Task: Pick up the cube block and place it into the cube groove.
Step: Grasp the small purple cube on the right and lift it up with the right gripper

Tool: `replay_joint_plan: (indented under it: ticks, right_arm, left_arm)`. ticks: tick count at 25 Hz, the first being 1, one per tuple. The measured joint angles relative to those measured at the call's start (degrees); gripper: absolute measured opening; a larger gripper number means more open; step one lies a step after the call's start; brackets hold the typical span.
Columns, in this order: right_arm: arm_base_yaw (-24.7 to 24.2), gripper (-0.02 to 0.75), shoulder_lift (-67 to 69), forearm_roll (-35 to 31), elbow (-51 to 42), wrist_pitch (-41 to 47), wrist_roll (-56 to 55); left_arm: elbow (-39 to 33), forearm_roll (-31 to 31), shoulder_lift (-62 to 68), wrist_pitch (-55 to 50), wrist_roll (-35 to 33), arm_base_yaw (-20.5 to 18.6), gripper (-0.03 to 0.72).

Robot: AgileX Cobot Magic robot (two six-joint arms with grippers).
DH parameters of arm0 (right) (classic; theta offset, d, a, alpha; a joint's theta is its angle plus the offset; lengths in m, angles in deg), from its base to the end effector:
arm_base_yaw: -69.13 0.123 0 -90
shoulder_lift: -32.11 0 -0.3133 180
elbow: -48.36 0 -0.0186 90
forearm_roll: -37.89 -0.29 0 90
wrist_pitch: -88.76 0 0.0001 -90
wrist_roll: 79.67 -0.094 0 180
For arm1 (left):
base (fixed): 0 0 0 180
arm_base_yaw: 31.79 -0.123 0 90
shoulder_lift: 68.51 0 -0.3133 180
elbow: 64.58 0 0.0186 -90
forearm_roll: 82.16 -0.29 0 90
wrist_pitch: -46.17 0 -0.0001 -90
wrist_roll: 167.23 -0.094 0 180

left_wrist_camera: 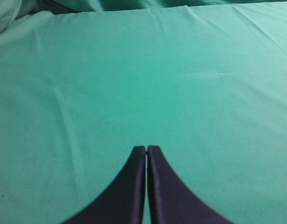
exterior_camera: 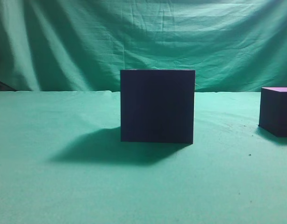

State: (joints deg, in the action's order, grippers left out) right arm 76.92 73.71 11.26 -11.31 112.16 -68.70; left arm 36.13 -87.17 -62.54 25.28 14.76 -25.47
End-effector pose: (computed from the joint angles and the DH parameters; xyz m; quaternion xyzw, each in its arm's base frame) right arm 0.1283 0.0345 0.2429 0.0023 0.8739 0.1665 0.4566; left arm 0.0660 -0.0044 0.1720 0.0534 0.7972 -0.0066 0.6013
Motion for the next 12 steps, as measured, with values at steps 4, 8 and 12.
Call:
replay_joint_plan:
  ticks: [4,8,12]
  right_arm:
    - [0.0,0.05,10.4,0.1,5.7,11.1,2.4]
    - [0.0,0.0,19.1,-1.9,14.1,21.5,12.8]
    - [3.1,0.0,27.1,1.6,24.1,29.1,9.4]
  left_arm:
    - [0.0,0.0,0.0,0.0,0.0,0.0,0.0]
    - [0.0,0.0,0.0,0.0,0.0,0.0,0.0]
    - [0.0,0.0,0.0,0.0,0.0,0.0,0.0]
